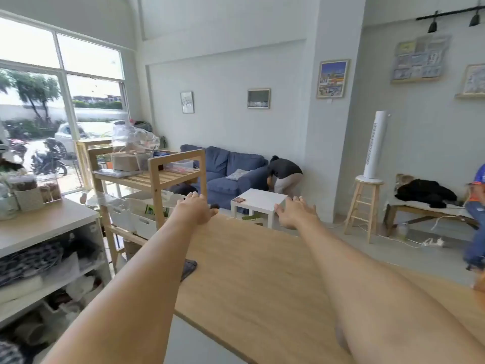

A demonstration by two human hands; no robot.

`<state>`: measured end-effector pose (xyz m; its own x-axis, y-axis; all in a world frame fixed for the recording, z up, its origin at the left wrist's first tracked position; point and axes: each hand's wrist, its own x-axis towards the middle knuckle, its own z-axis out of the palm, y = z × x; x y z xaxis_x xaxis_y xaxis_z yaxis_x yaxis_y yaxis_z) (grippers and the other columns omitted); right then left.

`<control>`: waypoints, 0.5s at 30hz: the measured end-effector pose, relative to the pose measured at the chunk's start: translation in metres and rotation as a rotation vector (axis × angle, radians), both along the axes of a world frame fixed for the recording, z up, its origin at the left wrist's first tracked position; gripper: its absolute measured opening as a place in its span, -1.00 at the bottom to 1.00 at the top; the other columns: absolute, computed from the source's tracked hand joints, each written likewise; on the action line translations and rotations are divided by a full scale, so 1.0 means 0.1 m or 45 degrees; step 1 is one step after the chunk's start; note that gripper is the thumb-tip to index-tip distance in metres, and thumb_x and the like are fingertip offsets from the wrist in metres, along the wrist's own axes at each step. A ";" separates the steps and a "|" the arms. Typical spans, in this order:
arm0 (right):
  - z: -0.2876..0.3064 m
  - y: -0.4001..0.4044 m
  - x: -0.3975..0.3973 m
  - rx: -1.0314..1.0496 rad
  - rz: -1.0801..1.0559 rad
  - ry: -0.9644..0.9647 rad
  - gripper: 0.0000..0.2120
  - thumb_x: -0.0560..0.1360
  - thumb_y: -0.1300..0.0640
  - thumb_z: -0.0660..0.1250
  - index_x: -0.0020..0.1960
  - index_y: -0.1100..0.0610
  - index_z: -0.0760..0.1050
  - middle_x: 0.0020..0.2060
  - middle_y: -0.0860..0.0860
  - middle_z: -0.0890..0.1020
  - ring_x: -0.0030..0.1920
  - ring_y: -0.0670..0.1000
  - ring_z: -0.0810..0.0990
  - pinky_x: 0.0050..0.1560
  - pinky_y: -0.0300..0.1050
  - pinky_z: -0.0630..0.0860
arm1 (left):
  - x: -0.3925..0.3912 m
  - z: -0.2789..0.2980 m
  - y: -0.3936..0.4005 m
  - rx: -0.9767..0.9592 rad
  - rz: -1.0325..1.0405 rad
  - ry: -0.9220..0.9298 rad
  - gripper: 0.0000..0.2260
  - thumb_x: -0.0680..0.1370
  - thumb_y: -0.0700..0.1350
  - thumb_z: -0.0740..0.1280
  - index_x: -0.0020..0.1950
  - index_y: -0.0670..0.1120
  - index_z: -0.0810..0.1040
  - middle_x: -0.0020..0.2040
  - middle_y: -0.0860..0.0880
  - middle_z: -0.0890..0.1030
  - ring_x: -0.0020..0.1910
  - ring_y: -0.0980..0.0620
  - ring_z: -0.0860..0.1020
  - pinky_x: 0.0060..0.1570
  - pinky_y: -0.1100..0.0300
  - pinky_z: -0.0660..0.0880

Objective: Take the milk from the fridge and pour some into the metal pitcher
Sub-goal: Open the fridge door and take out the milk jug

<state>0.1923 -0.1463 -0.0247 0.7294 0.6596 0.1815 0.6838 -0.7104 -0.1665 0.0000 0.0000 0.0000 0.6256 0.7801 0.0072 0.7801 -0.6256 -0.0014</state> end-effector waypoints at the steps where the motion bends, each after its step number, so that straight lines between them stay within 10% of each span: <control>1: 0.03 0.10 -0.07 -0.009 0.052 0.002 -0.42 0.61 -0.16 -0.07 0.50 0.15 0.17 0.49 0.15 0.24 0.50 0.14 0.14 0.43 0.18 0.13 | -0.14 0.04 0.01 0.000 0.079 -0.013 -0.37 0.62 0.18 0.06 0.56 -0.16 0.07 0.57 -0.15 0.06 0.56 -0.13 0.04 0.49 -0.07 0.09; 15: 0.22 1.15 -1.64 -0.059 0.827 0.021 -0.41 0.59 -0.19 -0.03 0.52 0.10 0.15 0.53 0.13 0.17 0.53 0.15 0.09 0.47 0.21 0.06 | -2.23 0.23 -0.24 0.005 0.828 -0.074 -0.36 0.63 0.17 0.05 0.57 -0.17 0.03 0.59 -0.11 0.03 0.57 -0.07 0.02 0.52 -0.01 0.05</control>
<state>0.0280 -0.0317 -0.0028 0.1819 0.9740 0.1347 0.9741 -0.1598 -0.1599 -0.2229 -0.0235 0.0226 0.0246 0.9992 0.0302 0.9984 -0.0261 0.0510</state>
